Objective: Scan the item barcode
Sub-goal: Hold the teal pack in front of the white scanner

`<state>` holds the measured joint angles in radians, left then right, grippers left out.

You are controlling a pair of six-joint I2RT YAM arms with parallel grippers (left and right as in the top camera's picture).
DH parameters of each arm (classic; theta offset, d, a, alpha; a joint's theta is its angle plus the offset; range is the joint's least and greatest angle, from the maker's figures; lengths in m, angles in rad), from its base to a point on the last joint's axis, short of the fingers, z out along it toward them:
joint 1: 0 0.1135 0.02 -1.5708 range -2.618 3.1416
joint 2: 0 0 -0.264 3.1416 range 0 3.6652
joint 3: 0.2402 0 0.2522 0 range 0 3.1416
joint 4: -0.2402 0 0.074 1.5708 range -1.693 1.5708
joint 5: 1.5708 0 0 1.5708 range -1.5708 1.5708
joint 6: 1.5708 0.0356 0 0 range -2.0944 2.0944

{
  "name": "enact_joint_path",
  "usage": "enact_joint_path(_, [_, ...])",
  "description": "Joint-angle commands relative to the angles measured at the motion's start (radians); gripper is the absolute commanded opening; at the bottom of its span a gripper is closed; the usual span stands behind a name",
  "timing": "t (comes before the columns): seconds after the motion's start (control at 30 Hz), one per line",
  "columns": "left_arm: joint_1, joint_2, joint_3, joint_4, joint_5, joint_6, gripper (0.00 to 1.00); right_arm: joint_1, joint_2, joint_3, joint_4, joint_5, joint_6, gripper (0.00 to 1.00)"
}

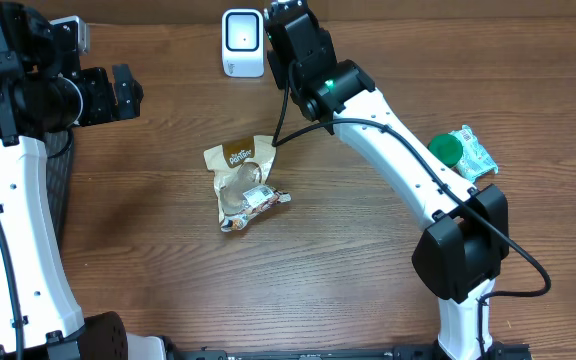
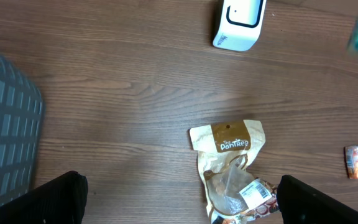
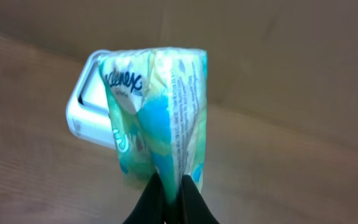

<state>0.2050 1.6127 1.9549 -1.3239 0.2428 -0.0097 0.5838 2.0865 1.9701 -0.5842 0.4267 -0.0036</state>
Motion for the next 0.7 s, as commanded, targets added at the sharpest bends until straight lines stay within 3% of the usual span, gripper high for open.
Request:
enact_joint_path(0.0, [0.004, 0.002, 0.008, 0.000, 0.009, -0.013, 1.00, 0.000, 0.033, 0.026, 0.170, 0.021, -0.200, 0.04])
enact_joint_path(0.17, [0.004, 0.002, 0.008, 0.000, 0.009, -0.013, 1.00, 0.000, 0.150, 0.026, 0.493, 0.018, -0.642, 0.04])
enact_joint_path(0.33, [0.004, 0.002, 0.008, 0.000, 0.009, -0.013, 1.00, 0.002, 0.298, 0.026, 0.692, 0.018, -0.886, 0.04])
enact_joint_path(0.47, [0.004, 0.002, 0.008, 0.000, 0.009, -0.013, 1.00, 0.010, 0.390, 0.026, 0.776, 0.018, -0.989, 0.04])
enact_joint_path(0.67, [0.004, 0.002, 0.008, 0.000, 0.009, -0.013, 1.00, 0.012, 0.447, 0.026, 0.861, 0.017, -0.996, 0.04])
